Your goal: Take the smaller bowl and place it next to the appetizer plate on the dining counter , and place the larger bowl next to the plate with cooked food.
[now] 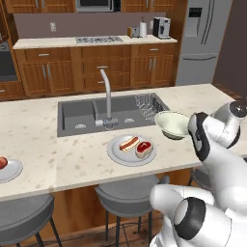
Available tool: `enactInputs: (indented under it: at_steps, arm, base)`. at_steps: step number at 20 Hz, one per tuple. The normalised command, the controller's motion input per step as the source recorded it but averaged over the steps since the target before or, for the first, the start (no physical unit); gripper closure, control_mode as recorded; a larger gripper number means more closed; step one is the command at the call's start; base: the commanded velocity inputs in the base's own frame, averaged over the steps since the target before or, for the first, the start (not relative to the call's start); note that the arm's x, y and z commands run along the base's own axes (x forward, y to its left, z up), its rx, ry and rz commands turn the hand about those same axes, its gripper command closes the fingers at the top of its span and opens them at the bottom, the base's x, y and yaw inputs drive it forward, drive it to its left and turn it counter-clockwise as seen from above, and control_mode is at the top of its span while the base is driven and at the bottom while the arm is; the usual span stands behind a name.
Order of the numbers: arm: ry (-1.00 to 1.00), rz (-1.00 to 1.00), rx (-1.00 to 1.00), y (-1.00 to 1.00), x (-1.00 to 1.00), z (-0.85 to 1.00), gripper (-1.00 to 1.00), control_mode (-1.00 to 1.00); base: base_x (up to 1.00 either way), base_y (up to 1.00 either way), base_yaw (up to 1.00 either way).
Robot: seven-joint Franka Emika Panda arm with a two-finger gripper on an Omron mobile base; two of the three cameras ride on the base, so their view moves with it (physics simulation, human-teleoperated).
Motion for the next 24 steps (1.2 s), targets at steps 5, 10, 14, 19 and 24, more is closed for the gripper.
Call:
enactInputs:
  at_steps: [5,10,14,19,24]
  arm:
    - [0.01,0.01,-0.12,0.37,-0.88,1.00,-1.00,-1.00]
    - [-0.03,0.05,-0.14,0.61,-0.65,1.00,-1.00,-1.00]
    - [-0.11,0.10,-0.17,0.94,-0.54,0.85,-1.00,-1.00]
    - [-0.16,0.19,-0.13,0.92,-0.47,0.66,-1.00,-1.00]
    - [-0.22,0.23,-0.01,0.30,-0.58,0.50,-1.00,-1.00]
  base:
    - [0.00,0.00,0.00]
    - [0.00,0.00,0.00]
    - [0.00,0.00,0.00]
    - [0.00,0.00,0.00]
    - [0.00,0.00,0.00]
